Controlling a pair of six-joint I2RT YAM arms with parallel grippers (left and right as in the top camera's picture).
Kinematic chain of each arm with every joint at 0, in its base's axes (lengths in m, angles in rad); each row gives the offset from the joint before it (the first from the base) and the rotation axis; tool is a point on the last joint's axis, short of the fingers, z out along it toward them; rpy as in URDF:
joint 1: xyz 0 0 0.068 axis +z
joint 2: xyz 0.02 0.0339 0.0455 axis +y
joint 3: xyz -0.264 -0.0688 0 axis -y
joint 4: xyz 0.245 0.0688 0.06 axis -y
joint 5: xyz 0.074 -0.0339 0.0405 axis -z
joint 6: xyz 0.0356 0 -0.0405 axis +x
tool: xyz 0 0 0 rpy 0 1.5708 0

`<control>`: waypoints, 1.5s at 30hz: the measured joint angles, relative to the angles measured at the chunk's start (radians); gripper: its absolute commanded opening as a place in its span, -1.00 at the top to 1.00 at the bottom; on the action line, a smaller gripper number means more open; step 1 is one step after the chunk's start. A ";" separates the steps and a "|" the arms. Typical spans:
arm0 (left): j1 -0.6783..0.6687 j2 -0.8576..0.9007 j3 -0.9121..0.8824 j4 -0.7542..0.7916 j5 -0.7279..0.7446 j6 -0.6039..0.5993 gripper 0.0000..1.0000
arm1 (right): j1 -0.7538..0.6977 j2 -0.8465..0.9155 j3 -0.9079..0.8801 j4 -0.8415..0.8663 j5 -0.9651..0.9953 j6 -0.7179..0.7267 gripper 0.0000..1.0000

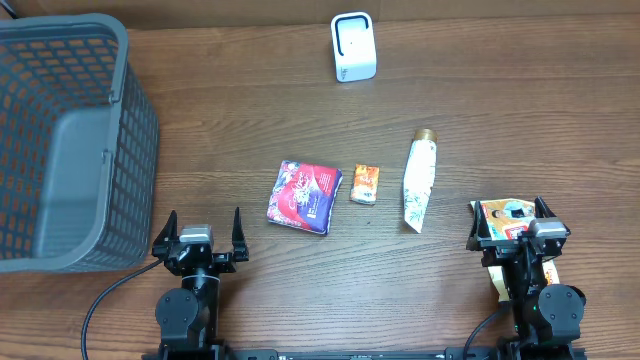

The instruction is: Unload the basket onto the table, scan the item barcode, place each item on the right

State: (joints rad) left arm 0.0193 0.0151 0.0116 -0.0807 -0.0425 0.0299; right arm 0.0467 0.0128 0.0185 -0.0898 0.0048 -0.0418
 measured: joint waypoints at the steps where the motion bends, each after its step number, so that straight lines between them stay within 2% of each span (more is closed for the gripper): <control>1: 0.000 0.000 0.000 0.000 0.000 0.000 -0.99 | 0.000 0.000 0.000 0.000 0.000 0.000 -1.00; 33: 0.000 0.000 0.000 0.000 0.000 0.000 -1.00 | 0.000 0.000 0.000 0.000 -0.006 0.018 -1.00; 45: 0.000 0.000 0.000 0.000 0.000 0.000 -1.00 | 0.000 0.000 0.000 0.000 -0.016 -0.049 -1.00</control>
State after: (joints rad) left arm 0.0193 0.0151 0.0116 -0.0803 -0.0422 0.0299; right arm 0.0467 0.0128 0.0185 -0.0902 -0.0109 -0.0906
